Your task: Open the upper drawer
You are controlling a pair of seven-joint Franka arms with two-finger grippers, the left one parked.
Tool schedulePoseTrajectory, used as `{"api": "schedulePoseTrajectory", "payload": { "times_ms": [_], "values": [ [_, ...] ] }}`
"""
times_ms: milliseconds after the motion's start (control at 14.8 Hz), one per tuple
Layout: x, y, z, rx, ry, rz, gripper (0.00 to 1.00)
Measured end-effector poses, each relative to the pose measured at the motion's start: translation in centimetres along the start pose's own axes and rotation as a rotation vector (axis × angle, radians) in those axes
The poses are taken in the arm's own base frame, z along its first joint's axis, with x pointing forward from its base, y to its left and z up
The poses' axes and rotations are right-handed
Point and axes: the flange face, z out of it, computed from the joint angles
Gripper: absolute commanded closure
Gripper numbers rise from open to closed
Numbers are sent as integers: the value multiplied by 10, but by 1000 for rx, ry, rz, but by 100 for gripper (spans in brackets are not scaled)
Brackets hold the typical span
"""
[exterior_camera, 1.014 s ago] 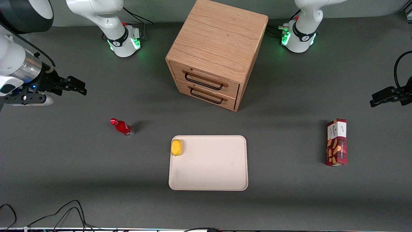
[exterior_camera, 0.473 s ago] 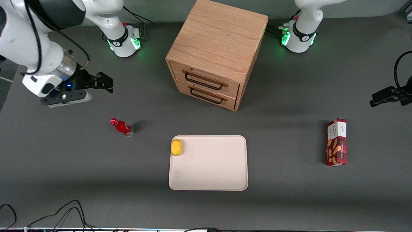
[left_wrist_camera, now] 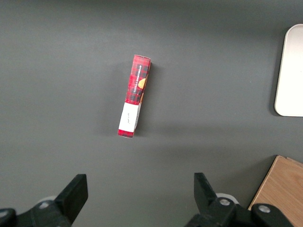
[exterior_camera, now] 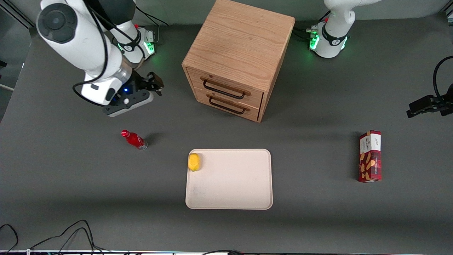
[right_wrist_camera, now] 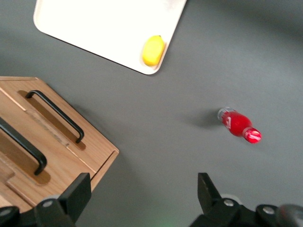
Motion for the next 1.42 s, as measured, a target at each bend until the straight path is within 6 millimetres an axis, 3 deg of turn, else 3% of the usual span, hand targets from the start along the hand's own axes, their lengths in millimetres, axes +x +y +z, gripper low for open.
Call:
{"api": "schedulePoseTrajectory", "payload": {
  "times_ms": [541, 1149, 1419],
  "values": [
    [37, -42, 42, 69, -48, -227, 0],
    [35, -139, 97, 119, -109, -606, 0],
    [37, -162, 118, 141, -107, -674, 0]
  ]
}}
